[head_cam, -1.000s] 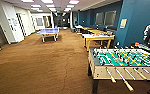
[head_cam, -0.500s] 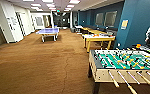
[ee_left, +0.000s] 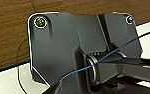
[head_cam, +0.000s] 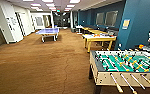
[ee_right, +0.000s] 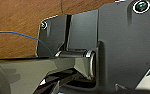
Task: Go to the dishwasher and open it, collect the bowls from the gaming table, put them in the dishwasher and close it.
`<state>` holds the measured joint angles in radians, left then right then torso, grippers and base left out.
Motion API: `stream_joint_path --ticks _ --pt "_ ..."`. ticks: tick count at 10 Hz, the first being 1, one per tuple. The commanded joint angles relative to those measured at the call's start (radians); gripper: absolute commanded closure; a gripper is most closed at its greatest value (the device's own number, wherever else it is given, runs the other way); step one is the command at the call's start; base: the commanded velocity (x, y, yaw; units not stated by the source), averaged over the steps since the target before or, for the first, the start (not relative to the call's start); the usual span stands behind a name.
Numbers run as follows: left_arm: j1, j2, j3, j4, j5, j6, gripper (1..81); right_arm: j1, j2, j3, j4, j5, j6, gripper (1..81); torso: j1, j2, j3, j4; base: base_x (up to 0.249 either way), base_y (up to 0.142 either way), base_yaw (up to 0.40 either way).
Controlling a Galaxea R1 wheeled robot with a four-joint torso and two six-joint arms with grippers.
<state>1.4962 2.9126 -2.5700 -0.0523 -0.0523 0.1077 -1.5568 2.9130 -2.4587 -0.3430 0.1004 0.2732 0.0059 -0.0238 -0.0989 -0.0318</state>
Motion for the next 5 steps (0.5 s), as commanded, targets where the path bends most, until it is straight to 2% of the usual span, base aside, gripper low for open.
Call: stream_joint_path --ticks 1,4,5 --pt "-0.038 -0.013 0.001 -0.007 0.054 0.001 1.0 0.028 0.004 0.012 -0.016 -0.044 -0.003 1.0 0.0 0.0 0.0 0.0 0.127 0.0 0.0" --pt "-0.035 -0.013 0.001 -0.015 0.052 0.001 1.0 0.023 0.004 0.012 -0.018 -0.038 -0.003 1.0 0.0 0.0 0.0 0.0 0.127 0.0 0.0" --pt "-0.035 -0.013 0.001 -0.017 0.054 0.001 1.0 0.022 0.004 0.012 -0.018 -0.038 -0.003 1.0 -0.001 0.0 0.0 0.0 0.127 0.065 0.0"
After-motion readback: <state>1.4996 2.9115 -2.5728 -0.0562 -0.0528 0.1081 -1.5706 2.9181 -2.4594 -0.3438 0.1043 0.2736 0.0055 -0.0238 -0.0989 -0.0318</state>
